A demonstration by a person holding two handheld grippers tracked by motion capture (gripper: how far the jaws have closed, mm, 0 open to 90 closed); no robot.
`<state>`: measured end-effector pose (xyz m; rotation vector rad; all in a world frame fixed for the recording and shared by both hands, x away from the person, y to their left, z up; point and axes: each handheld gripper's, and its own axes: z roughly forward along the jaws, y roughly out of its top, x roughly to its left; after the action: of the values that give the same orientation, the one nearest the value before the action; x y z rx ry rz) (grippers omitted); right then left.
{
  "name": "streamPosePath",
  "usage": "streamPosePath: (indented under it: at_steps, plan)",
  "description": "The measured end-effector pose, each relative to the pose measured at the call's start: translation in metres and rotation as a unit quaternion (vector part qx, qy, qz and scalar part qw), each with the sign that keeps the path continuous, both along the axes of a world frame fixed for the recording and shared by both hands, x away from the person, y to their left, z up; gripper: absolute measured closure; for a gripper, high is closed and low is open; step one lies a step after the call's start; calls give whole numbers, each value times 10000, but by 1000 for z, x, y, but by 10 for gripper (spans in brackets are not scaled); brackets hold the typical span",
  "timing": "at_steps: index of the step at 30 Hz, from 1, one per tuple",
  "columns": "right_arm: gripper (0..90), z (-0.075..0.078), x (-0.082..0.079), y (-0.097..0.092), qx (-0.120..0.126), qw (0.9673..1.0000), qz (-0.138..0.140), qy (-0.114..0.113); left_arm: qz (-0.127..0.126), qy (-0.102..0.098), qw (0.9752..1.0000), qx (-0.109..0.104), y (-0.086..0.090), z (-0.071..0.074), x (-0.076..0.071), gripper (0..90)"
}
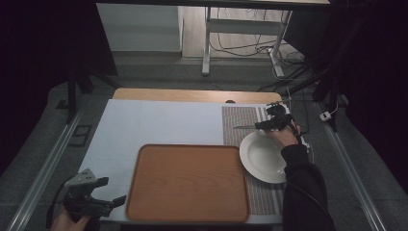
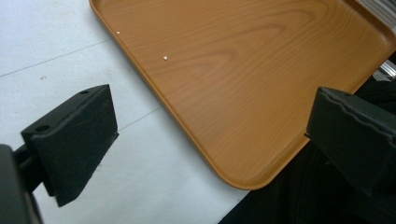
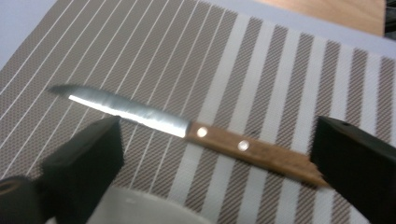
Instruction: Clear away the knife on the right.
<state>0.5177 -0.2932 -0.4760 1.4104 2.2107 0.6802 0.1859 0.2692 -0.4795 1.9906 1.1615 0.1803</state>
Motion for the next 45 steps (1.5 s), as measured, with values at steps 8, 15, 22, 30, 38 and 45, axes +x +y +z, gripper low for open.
streamPosePath:
  at_steps: [8, 15, 22, 30, 38, 45]
  plan:
    - [562, 2, 18, -11, 18, 9999, 54, 145, 3, 2, 10000, -7, 0, 0, 0, 19]
    - [895, -2, 30, -23, -34, 9995, 50, 321, 0, -8, 10000, 7, 0, 0, 0, 20]
    - [896, -13, 37, -35, -118, 9991, -176, 372, -4, -20, 10000, 29, 0, 0, 0, 20]
    - [896, -20, 43, -45, -141, 9987, -278, 399, -9, -22, 10000, 43, 0, 0, 0, 21]
    - [895, -17, 35, -54, -61, 9976, -222, 660, -14, -29, 10000, 59, -1, 0, -1, 21]
    - [896, -14, 15, -58, -184, 9955, 83, 931, -19, -25, 10000, 69, -2, 0, -1, 21]
